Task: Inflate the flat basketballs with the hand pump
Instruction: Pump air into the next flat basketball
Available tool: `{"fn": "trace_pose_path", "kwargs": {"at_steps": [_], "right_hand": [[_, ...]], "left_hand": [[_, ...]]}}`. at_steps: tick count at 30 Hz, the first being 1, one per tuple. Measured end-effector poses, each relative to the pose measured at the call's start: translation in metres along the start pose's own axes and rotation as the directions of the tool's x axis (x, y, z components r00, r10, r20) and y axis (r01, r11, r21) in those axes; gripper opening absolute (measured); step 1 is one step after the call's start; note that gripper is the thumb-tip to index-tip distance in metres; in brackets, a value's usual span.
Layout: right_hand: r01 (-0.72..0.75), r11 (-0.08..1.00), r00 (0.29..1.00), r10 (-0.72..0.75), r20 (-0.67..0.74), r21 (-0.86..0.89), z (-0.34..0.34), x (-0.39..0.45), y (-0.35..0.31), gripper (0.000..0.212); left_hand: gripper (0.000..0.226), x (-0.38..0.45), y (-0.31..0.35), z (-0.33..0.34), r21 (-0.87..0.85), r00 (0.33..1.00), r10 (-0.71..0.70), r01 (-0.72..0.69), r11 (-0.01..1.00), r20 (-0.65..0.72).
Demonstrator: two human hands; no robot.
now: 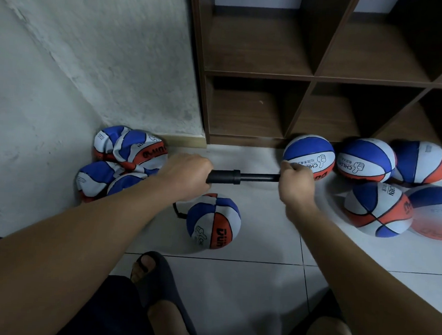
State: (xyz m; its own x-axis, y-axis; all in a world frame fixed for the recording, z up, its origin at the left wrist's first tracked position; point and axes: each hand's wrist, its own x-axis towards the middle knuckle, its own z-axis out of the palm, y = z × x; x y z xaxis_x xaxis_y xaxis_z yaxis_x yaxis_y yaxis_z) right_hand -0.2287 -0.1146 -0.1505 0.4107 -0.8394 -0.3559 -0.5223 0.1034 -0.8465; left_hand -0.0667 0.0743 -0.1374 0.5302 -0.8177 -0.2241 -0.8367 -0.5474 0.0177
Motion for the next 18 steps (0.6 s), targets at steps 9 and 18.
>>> {"fn": "trace_pose_path", "kwargs": {"at_steps": [9, 18], "right_hand": [[0.056, 0.992, 0.97, -0.028, 0.24, -0.113, 0.042, -0.028, -0.006, 0.038], [-0.037, 0.996, 0.916, 0.068, 0.396, -0.085, 0.038, -0.023, -0.001, 0.04]], "left_hand": [[0.026, -0.002, 0.014, 0.008, -0.028, 0.999, -0.013, 0.014, 1.0, 0.043], [0.028, -0.002, 0.005, 0.008, 0.006, 0.998, 0.061, -0.061, 0.998, 0.024]]}}
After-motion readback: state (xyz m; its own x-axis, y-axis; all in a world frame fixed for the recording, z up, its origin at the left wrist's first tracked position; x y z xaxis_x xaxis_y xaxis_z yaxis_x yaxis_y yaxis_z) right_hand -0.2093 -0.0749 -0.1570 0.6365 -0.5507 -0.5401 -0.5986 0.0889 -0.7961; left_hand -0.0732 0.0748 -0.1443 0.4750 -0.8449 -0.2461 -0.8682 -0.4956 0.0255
